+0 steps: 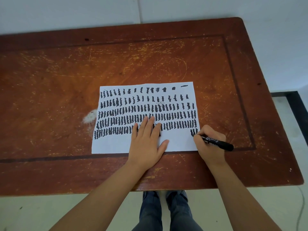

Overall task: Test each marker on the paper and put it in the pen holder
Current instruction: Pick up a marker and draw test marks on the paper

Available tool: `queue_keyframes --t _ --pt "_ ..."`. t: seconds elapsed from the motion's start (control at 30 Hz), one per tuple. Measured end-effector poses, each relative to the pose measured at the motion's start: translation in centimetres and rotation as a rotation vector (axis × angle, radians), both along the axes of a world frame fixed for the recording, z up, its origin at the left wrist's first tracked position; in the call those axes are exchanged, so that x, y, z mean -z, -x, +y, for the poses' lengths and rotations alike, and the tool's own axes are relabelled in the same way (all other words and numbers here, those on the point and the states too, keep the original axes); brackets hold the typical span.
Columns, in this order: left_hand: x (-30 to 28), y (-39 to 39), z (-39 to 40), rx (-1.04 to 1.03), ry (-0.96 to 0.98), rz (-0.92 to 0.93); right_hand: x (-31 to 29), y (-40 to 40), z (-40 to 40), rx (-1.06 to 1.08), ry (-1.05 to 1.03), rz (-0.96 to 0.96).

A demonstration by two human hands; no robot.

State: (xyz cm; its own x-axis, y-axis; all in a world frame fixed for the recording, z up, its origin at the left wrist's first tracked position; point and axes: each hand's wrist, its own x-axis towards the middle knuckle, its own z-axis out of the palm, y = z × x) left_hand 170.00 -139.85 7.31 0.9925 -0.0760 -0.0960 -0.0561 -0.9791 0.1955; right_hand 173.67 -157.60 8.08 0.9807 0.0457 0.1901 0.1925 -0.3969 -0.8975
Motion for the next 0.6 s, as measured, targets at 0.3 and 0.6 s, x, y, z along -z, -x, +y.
queue_keyframes --t 0.3,0.6 --pt "-0.1 0.1 0.0 -0.008 0.039 -0.035 -0.3 0.1 -0.6 0.009 -0.087 0.118" --pt "-1.7 0.0 -0.3 -0.071 0.050 0.001 -4.3 0.4 -0.6 0.118 -0.134 0.214"
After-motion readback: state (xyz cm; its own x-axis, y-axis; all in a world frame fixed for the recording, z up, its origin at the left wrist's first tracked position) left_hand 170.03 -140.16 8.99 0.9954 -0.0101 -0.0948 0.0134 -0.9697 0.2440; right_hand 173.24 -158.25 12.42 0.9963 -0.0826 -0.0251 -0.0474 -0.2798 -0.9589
